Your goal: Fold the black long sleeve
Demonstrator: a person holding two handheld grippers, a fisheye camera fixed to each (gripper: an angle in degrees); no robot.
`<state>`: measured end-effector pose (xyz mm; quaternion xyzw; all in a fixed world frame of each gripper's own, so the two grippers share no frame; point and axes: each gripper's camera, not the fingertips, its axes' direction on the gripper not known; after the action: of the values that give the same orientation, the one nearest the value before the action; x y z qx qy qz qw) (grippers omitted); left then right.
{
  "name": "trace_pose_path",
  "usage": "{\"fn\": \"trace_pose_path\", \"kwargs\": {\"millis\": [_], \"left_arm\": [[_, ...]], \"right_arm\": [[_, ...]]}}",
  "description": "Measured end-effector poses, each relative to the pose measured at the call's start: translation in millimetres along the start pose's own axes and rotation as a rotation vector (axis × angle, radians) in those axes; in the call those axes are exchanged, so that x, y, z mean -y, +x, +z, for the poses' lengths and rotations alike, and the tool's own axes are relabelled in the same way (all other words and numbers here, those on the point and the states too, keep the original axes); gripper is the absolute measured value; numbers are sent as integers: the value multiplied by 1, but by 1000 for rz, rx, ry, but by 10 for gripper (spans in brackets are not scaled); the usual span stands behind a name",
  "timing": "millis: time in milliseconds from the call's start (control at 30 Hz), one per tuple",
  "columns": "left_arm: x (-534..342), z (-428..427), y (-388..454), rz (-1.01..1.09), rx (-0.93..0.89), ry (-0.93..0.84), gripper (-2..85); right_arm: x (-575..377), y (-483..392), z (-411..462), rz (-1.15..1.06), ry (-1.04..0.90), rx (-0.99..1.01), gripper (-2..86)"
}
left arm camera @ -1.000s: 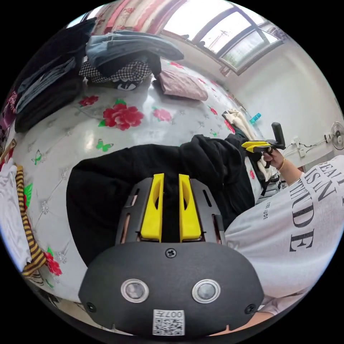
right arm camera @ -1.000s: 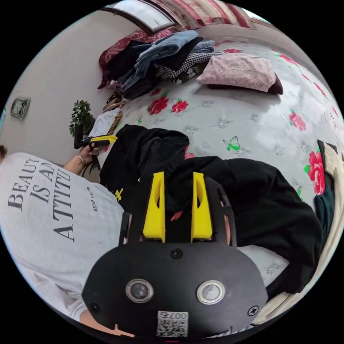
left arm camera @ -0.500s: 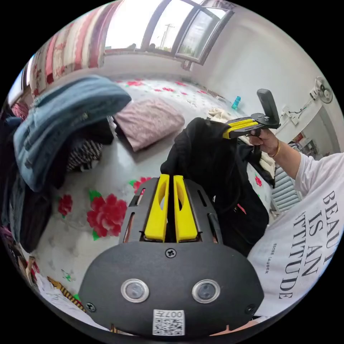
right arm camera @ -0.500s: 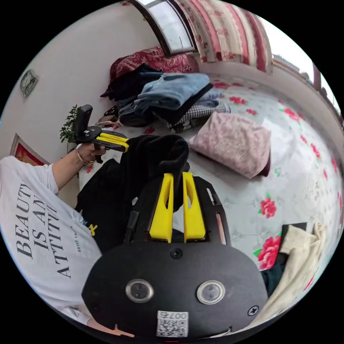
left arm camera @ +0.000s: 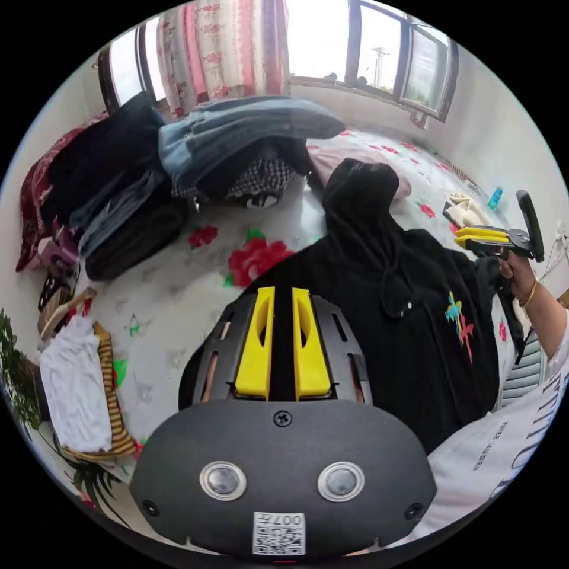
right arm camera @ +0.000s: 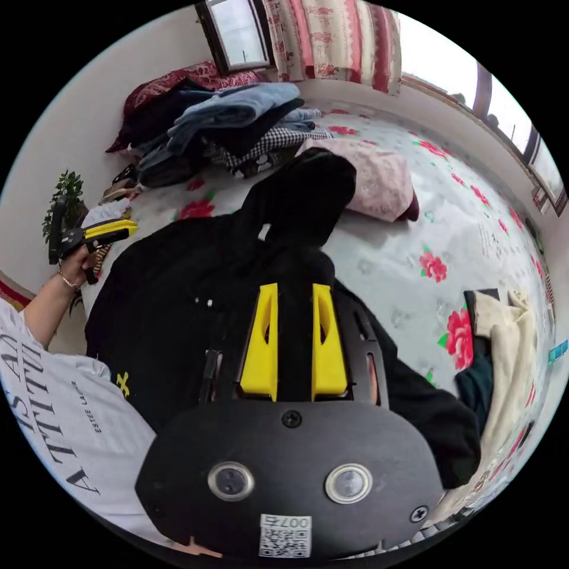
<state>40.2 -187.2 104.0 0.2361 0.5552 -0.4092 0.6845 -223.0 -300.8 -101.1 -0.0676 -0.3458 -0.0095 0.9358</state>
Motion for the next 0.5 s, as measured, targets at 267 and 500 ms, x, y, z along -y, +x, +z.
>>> {"fn": "trace_pose_path", "kwargs": {"millis": [267, 500], "left_arm": [[-186, -49, -67, -362, 144, -220, 63], [-53, -16, -42, -122, 89, -123, 63]], "right_arm": [[-138, 14, -20, 329, -155, -118, 66], [-105, 74, -41, 423, -89, -199, 48]]}}
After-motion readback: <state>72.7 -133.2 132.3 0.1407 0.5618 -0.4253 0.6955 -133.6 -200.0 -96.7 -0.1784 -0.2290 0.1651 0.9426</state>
